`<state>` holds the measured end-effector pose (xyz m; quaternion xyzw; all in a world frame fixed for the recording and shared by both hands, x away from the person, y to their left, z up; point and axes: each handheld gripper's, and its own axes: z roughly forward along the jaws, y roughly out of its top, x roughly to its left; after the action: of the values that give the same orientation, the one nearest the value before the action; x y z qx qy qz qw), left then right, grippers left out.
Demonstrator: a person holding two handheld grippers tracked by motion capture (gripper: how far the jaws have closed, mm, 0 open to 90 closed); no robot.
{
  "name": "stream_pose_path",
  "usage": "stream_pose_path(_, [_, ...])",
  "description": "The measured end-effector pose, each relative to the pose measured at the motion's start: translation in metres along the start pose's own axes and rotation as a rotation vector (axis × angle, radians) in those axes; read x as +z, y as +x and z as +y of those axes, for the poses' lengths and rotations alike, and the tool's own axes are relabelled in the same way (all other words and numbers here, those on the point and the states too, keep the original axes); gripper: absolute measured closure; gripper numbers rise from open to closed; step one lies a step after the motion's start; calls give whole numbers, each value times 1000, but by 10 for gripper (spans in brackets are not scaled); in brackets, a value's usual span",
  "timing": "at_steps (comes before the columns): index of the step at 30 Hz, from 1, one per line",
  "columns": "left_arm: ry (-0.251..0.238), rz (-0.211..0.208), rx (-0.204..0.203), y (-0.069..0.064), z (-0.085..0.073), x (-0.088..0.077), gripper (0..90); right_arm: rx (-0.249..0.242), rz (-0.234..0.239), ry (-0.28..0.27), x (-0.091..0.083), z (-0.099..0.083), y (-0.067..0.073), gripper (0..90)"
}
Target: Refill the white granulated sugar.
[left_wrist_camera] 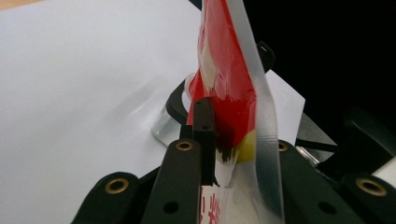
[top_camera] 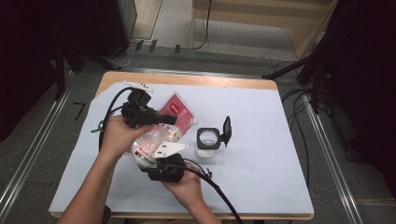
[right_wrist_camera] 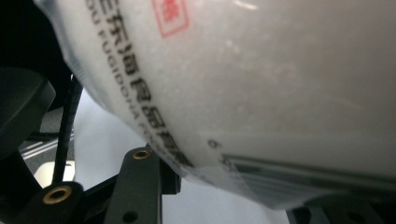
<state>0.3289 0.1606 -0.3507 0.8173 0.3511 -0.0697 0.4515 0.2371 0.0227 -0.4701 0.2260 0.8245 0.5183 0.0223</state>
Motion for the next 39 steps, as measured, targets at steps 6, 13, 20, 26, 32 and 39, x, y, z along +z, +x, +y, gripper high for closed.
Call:
stream_pose_path(6, [22, -29, 4, -5, 2, 3, 864, 15, -36, -17, 1, -1, 6, 539])
stream_pose_path(13, [19, -35, -11, -15, 5, 9, 773, 90, -72, -31, 0, -2, 5, 596])
stream_pose_path(20, [39, -24, 12, -19, 7, 7, 749, 188, -54, -81, -6, -5, -2, 605])
stream_pose_path(26, [69, -13, 11, -21, 6, 15, 846, 199, -58, -89, -9, -6, -5, 607])
stream_pose_path(32, [75, 1, 29, -21, 6, 18, 868, 145, -89, -70, -7, -6, 0, 609])
stream_pose_path(39, [72, -16, 25, -22, 6, 17, 874, 129, -112, -71, -7, -4, 3, 585])
